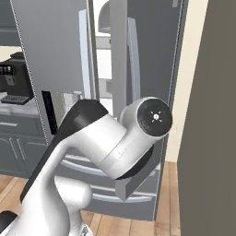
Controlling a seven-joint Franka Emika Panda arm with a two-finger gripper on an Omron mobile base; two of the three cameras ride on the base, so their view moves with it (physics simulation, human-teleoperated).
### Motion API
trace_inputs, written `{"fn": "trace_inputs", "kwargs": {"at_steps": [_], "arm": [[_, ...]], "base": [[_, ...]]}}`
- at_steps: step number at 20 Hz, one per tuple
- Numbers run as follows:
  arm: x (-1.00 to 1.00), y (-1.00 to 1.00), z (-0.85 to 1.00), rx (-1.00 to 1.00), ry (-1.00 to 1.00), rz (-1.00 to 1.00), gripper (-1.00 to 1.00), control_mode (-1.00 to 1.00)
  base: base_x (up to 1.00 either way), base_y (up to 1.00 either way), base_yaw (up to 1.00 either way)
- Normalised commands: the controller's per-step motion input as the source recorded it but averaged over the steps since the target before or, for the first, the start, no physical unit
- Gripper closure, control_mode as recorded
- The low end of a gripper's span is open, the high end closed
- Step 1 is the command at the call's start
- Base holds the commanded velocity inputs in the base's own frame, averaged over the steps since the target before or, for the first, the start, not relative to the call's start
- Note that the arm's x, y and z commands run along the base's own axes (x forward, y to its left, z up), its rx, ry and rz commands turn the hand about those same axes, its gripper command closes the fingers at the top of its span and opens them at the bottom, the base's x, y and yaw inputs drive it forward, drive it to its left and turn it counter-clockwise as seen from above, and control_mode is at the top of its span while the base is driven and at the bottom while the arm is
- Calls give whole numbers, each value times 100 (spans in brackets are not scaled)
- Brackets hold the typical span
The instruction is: Take the cake and donut from the fridge and place them on the empty tray on the dining counter.
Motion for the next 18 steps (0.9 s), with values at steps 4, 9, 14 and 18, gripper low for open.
{"fn": "trace_inputs", "kwargs": {"at_steps": [4, 9, 14, 18], "arm": [[-9, 100, 0, -25, 0, -4, -100, -100], [8, 100, -10, -26, 1, -10, -100, -100], [5, 100, -28, -27, 1, -6, -100, -100], [2, 89, -3, -33, 9, 0, -100, -100]], "base": [[0, 0, 0], [0, 0, 0], [0, 0, 0], [0, 0, 0]]}}
